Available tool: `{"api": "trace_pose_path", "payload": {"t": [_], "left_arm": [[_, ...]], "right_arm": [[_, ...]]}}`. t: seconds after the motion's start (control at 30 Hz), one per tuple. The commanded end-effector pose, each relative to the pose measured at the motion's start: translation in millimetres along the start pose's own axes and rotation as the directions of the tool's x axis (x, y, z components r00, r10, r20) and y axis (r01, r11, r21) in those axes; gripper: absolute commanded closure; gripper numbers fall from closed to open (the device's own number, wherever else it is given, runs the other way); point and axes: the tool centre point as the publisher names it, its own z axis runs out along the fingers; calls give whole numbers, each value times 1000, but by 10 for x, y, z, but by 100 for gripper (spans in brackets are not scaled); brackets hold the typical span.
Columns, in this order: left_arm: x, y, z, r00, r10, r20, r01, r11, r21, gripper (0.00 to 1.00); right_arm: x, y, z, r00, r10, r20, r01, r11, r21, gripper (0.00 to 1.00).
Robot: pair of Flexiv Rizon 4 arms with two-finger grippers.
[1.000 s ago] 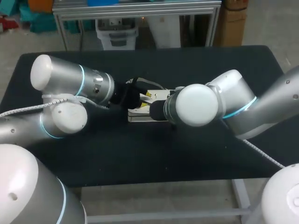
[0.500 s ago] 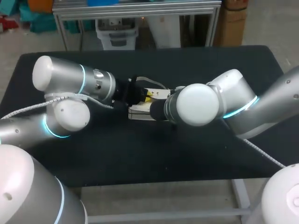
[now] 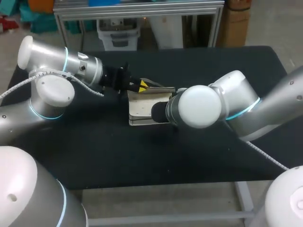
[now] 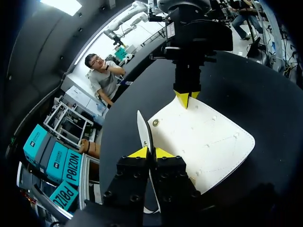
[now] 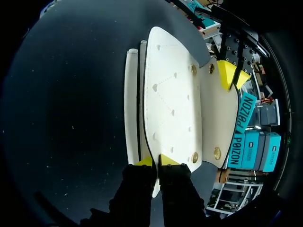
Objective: Pick up the bag, open it, inspect its contents, close it, and place it on the opposite side
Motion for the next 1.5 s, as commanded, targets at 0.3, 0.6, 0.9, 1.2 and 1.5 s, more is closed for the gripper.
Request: {"api": "trace_pose_path", "payload": {"t": [0.3, 0.6, 0.9, 1.2, 1.5], "left_arm": [[141, -16, 16, 1000, 6, 19, -6, 1000, -23, 1], [248, -50, 141, 999, 27, 38, -23, 995, -101, 16], [138, 33, 266, 1000, -6, 28, 10, 987, -163, 57], [85, 150, 314, 998, -53, 26, 57, 973, -223, 86], [31, 223, 249, 994, -107, 11, 107, 970, -220, 100]], "right_arm": [[33, -15, 31, 1000, 1, 5, -1, 1000, 1, 100], [33, -15, 31, 1000, 1, 5, -1, 1000, 1, 100], [33, -15, 31, 1000, 1, 5, -1, 1000, 1, 100], [33, -15, 31, 1000, 1, 5, -1, 1000, 1, 100], [33, -15, 31, 1000, 1, 5, -1, 1000, 1, 100]]}}
